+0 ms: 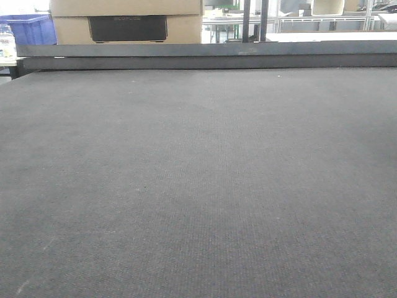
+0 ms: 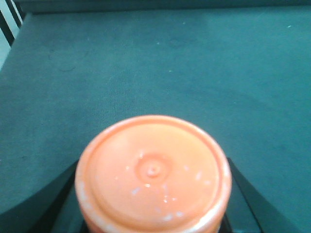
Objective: Place cylindrical capacitor in blue bin on shelf
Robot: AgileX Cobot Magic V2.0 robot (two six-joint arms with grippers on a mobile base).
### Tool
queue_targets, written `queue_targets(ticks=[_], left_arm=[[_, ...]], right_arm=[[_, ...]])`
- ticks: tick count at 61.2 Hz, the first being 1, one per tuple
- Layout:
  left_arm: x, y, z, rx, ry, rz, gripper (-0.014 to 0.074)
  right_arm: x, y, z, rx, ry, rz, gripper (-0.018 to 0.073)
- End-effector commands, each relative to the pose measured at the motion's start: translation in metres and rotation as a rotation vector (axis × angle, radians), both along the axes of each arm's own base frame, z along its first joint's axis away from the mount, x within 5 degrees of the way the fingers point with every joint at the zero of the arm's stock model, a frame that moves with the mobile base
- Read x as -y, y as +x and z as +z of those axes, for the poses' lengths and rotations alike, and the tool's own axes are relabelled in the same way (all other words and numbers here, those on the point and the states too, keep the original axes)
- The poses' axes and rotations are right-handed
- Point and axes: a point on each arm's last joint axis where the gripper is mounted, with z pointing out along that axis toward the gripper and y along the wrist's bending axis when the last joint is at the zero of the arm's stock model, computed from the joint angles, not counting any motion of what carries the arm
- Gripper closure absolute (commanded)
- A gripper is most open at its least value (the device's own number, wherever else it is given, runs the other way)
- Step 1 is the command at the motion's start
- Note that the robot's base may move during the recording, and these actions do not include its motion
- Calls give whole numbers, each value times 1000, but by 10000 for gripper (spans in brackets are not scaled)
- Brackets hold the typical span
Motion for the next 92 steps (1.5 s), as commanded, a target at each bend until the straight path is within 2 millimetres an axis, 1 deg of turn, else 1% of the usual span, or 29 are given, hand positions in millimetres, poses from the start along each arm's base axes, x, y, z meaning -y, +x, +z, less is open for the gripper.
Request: queue_targets(ticks=[1, 10, 15, 21, 30, 45, 60, 92], left_arm=[[-3, -29, 8, 43, -10, -8, 708], [-8, -57, 4, 85, -17, -8, 708], [-10, -67, -4, 84, -17, -8, 708], [-12, -76, -10, 91, -18, -8, 708], [-12, -79, -12, 97, -19, -8, 708], [-13, -79, -12, 106, -17, -7, 708], [-12, -77, -7, 161, -28, -6, 708], [-12, -77, -5, 183, -31, -6, 708]], right_arm=[[0, -14, 3, 46, -6, 6, 721], [-2, -34, 6, 106, -22, 34, 721], [-2, -44, 8, 139, -35, 49, 721], [-1, -52, 11, 170, -39, 49, 721], [-1, -54, 12, 177, -38, 49, 721], [-1, -54, 12, 175, -38, 49, 721], [-1, -54, 12, 175, -38, 49, 721], [-1, -54, 12, 175, -38, 49, 721]])
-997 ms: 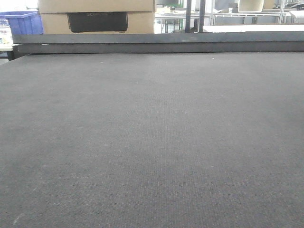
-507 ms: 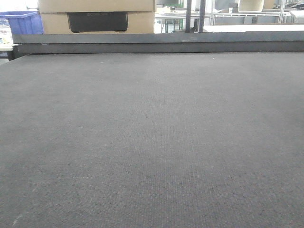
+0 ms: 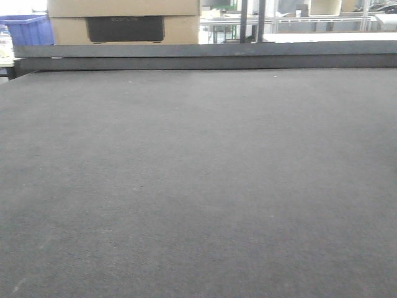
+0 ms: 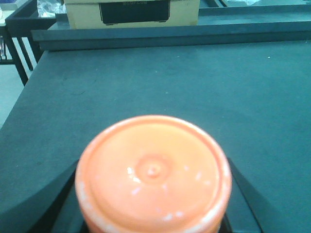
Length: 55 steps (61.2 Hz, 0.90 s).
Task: Place cylindrical capacitor in blue bin on shelf
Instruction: 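Drive the base away from the table along the red-framed bench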
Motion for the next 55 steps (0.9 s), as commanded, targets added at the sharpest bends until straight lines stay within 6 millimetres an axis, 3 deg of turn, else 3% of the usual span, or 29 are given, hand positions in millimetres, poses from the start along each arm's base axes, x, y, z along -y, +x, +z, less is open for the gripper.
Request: queue_targets(ticks=[1, 55], left_arm=[[1, -2, 4, 36, -12, -9, 708], [1, -1, 4, 38, -12, -9, 708]], right_arm=[[1, -1, 2, 25, -7, -3, 721], [1, -1, 2, 25, -7, -3, 721]])
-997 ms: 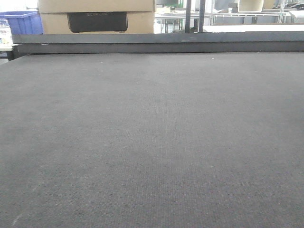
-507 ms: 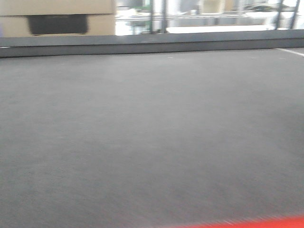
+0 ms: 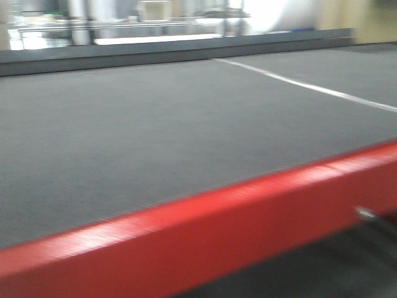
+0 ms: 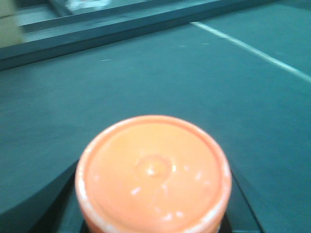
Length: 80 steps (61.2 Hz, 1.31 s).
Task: Place cylindrical capacitor in blue bin on shelf
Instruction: 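Drive the base away from the table along the red-framed bench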
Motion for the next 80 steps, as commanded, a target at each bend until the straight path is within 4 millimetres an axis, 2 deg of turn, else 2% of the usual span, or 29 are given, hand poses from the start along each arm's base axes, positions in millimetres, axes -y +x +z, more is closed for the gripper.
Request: queue_targets(ticks=[1, 80], left_arm=[[1, -2, 4, 35, -12, -9, 708], [1, -2, 4, 35, -12, -9, 708]], right_arm=[[1, -1, 2, 29, -7, -3, 721], [1, -1, 2, 29, -7, -3, 721]])
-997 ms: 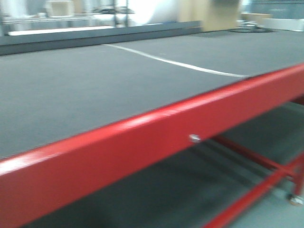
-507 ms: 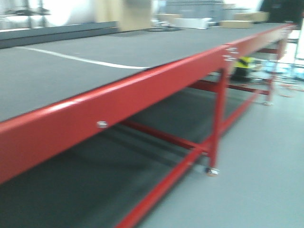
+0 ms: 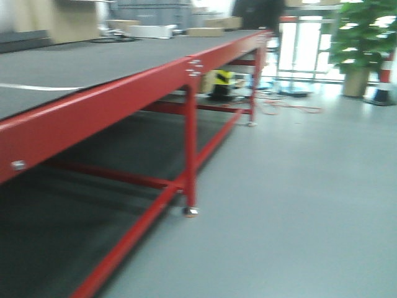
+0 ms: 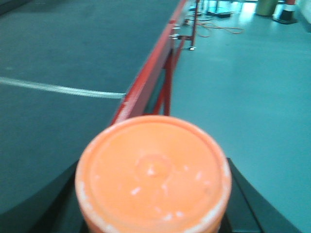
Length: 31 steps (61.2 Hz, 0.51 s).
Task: Place cylindrical capacitor in blue bin on shelf
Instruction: 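Drive the base away from the table along the red-framed bench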
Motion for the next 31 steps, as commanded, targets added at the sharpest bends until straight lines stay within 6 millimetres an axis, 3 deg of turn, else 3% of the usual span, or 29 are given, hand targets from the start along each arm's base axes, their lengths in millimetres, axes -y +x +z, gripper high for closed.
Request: queue_targets(ticks=[1, 31], left_arm=[[1, -2, 3, 31, -11, -9, 708], [1, -2, 3, 31, -11, -9, 708]], right_arm=[[1, -1, 2, 28, -7, -3, 721], [1, -1, 2, 28, -7, -3, 721]])
